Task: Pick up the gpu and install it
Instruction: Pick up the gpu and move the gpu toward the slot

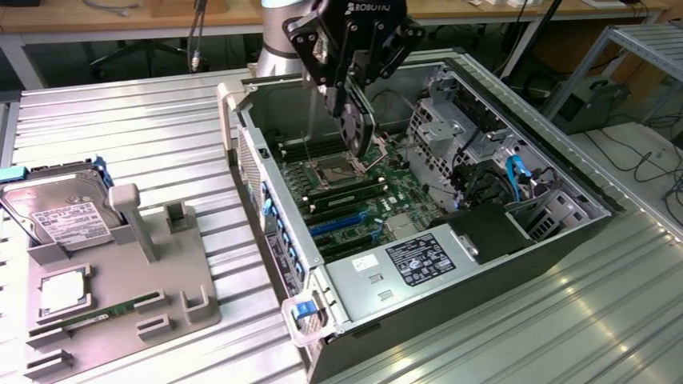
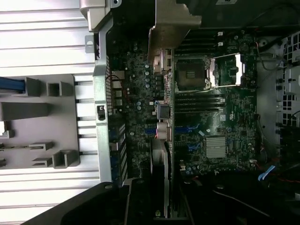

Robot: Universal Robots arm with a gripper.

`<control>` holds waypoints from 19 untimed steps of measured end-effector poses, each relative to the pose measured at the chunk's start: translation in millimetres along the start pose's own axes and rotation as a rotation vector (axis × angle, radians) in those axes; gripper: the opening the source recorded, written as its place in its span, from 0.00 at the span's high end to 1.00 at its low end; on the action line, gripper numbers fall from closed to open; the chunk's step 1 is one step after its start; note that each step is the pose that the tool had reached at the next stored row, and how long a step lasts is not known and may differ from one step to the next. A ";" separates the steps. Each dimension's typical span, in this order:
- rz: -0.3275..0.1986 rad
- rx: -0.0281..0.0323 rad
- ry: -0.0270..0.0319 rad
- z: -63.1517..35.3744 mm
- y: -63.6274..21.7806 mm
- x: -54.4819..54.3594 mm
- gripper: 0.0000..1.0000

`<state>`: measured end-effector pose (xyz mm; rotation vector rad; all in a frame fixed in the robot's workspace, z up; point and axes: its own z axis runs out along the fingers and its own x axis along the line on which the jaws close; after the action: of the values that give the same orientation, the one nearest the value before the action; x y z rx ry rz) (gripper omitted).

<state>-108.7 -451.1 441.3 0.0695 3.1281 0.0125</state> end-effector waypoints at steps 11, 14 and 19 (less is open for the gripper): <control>0.000 0.0000 0.0000 0.4 0.9 -19.5 0.73; 0.000 0.0000 0.0000 0.5 1.1 -24.6 0.73; 0.000 0.0000 0.0000 0.7 1.5 -34.4 0.73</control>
<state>-74.3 -451.1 441.0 0.0694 3.1281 0.0124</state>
